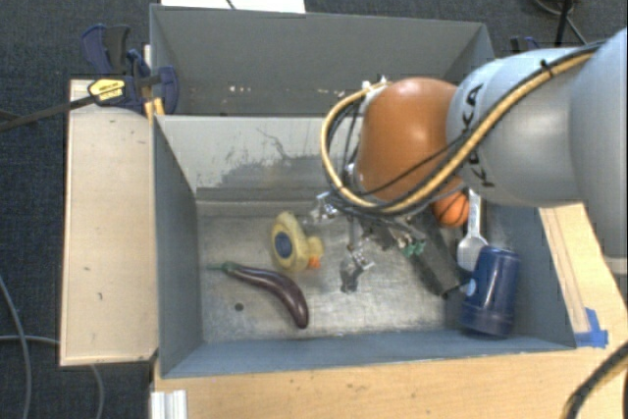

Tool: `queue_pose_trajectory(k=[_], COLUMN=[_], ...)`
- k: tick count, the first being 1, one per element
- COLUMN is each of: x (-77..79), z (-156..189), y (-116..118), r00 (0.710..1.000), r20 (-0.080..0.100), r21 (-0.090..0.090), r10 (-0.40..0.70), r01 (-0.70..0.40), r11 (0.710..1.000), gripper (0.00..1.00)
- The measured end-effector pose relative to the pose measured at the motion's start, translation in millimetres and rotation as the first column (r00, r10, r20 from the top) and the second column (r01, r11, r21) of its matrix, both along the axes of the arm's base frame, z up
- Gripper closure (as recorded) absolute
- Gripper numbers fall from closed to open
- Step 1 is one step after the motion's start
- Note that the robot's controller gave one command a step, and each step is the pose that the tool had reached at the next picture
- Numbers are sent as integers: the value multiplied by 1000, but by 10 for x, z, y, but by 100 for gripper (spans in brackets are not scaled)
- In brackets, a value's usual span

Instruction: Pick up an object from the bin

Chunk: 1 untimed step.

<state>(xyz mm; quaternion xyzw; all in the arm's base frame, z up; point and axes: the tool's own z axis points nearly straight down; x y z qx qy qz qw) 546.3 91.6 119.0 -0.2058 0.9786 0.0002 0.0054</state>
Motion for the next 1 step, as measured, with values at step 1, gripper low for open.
queue_pose_trajectory(k=[1], x=[126], z=[-200], y=[168], r00=[986], r20=[-7], r21=[-1], r10=[-165], r01=[165], r11=[986], gripper=[0])
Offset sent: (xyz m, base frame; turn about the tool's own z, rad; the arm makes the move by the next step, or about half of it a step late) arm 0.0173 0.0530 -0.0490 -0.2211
